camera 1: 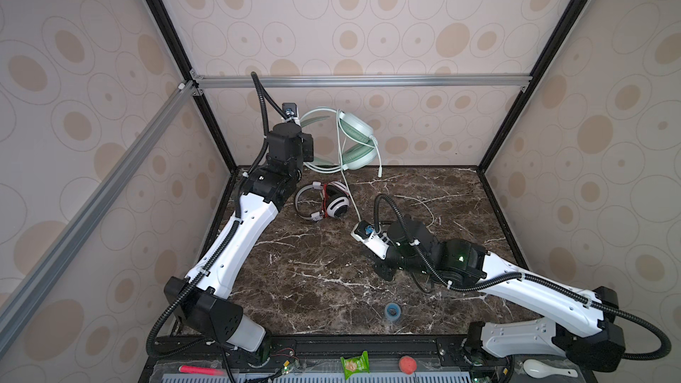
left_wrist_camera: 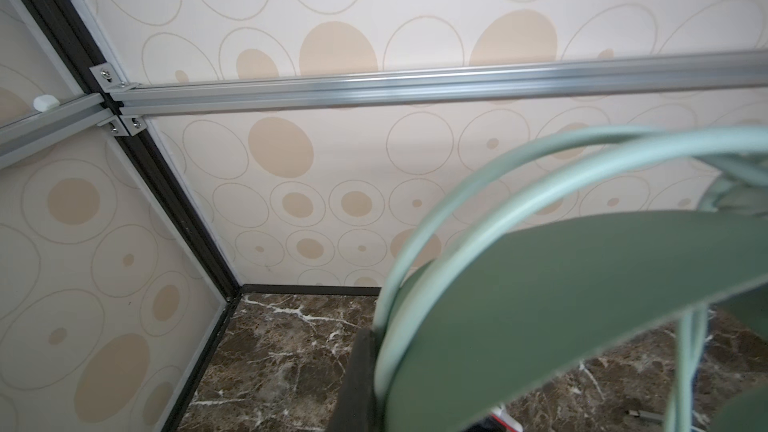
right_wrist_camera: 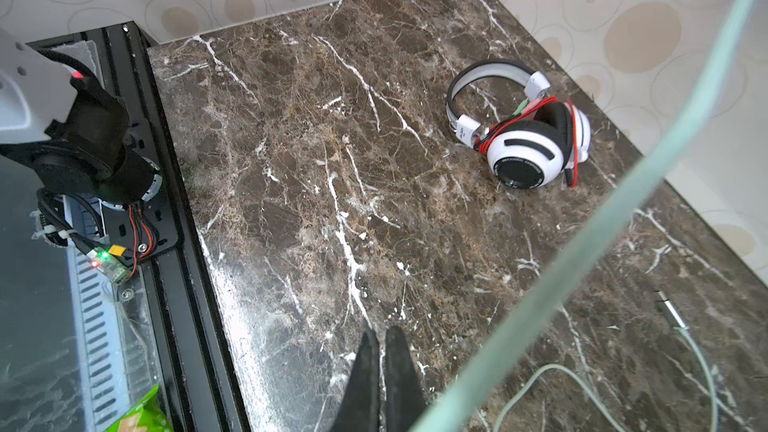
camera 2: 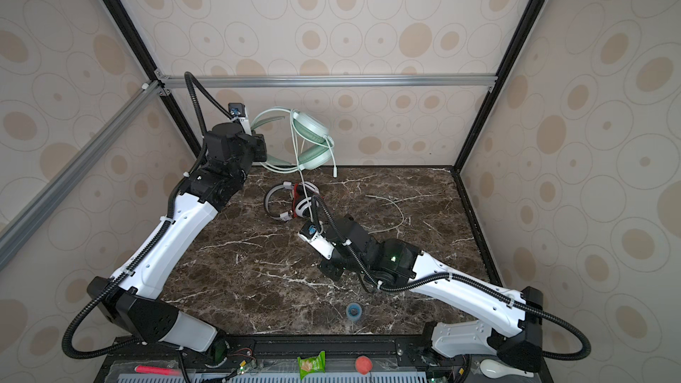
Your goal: Wrap the headphones
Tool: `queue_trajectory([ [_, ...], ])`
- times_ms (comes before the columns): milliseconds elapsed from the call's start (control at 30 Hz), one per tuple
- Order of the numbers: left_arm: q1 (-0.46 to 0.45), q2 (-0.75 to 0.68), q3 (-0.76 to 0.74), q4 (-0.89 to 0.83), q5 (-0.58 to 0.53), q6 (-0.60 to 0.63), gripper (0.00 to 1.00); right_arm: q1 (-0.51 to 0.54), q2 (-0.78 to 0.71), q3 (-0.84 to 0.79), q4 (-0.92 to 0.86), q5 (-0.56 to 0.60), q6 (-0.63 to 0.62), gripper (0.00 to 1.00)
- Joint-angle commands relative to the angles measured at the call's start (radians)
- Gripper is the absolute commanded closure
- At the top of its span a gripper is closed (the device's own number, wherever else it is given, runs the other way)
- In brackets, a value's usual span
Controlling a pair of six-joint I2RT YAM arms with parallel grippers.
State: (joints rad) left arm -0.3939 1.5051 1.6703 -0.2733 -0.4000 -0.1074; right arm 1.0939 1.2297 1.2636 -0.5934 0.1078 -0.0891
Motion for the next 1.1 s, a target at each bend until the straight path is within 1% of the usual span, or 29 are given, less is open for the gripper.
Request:
queue_trajectory([
  [0,-0.008,-0.044,-0.028,0.115,-0.073,0.072,1.0,0.013,0.04,0.101,-0.119,0.061,-0.081,1.0],
  [67,-0.024,-0.054,-0.065,0.114,-0.086,0.121,1.0,0.014,0.069,0.168,-0.16,0.085,-0.109,1.0],
  [167,-0.053,-0.081,-0.145,0.121,-0.077,0.205,1.0,0.013,0.131,0.282,-0.233,0.134,-0.146,1.0],
  [267,-0.074,-0.117,-0.207,0.088,-0.033,0.245,1.0,0.008,0.206,0.402,-0.319,0.17,-0.193,1.0],
  [300,-0.081,-0.13,-0.225,0.071,-0.003,0.257,1.0,-0.001,0.233,0.441,-0.345,0.178,-0.2,1.0],
  [367,-0.097,-0.156,-0.254,0.034,0.038,0.275,1.0,-0.036,0.267,0.499,-0.376,0.169,-0.199,1.0],
  [467,-0.126,-0.201,-0.293,-0.032,0.09,0.295,1.0,-0.109,0.291,0.543,-0.37,0.118,-0.179,1.0],
  [600,-0.152,-0.284,-0.367,-0.092,0.105,0.293,1.0,-0.208,0.334,0.626,-0.377,0.057,-0.147,1.0],
  [667,-0.157,-0.324,-0.397,-0.118,0.126,0.285,1.0,-0.23,0.363,0.669,-0.385,0.059,-0.149,1.0],
  [833,-0.157,-0.397,-0.436,-0.182,0.244,0.257,1.0,-0.27,0.453,0.795,-0.446,0.084,-0.145,1.0],
  [967,-0.158,-0.44,-0.45,-0.204,0.313,0.215,1.0,-0.312,0.487,0.827,-0.46,0.095,-0.107,1.0],
  [1067,-0.157,-0.477,-0.467,-0.197,0.365,0.169,1.0,-0.38,0.486,0.812,-0.451,0.022,-0.057,1.0],
])
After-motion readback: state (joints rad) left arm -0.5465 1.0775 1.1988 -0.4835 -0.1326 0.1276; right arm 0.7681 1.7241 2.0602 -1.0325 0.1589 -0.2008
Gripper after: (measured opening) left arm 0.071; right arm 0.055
